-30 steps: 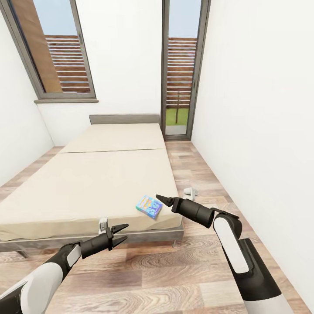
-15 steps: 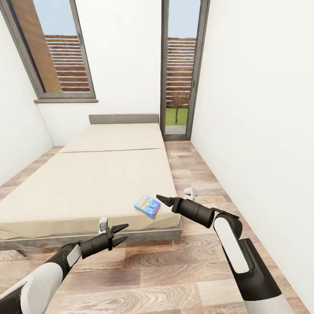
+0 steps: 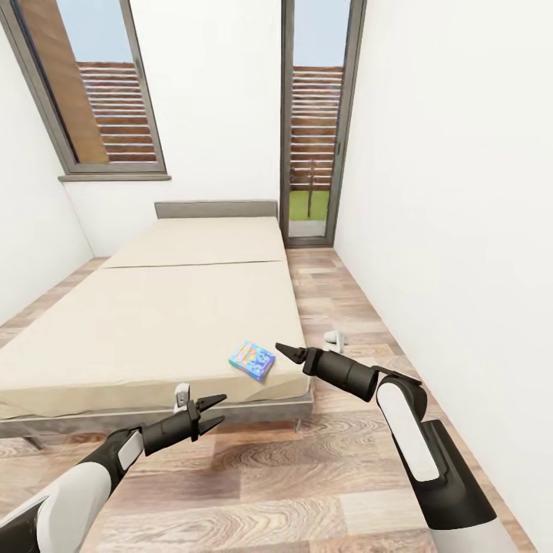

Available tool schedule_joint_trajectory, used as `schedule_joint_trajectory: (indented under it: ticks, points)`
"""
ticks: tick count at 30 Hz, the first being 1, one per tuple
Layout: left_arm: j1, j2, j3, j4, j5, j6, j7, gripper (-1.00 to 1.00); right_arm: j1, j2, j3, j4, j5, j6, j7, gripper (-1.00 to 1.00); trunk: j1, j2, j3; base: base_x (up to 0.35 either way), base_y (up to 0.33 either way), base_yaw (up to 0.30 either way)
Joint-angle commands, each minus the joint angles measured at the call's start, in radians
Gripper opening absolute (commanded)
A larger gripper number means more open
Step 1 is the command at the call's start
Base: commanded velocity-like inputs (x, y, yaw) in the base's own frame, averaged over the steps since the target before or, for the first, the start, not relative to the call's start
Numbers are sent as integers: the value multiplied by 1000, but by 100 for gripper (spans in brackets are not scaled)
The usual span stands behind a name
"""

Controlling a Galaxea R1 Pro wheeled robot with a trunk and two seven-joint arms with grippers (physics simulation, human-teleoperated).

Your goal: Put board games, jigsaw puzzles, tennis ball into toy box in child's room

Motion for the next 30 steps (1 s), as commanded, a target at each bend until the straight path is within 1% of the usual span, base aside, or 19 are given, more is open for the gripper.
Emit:
schedule_joint_trajectory:
  ticks: [1, 11, 15, 23, 30]
  points:
    - [-1, 0, 7, 0, -7, 10, -4, 100, -1, 0, 0, 0, 3, 3, 3, 100, 0, 0, -1, -4, -24, 0]
    - [-1, -1, 7, -2, -7, 10, -3, 100, -1, -1, 0, 0, 2, 3, 6, 100, 0, 0, -1, 4, -140, 0]
    - [-1, 0, 7, -2, -7, 10, -4, 100, -1, -1, -1, 0, 2, 3, 6, 100, 0, 0, -1, 4, -32, 0]
    - [-1, -5, 6, -2, -7, 8, 4, 100, -1, -1, 0, 0, 2, 3, 5, 100, 0, 0, -1, 156, -4, 0]
    - [-1, -4, 6, -2, -7, 9, 3, 100, -1, 0, 0, 0, 1, 3, 5, 100, 0, 0, -1, 31, 0, 0]
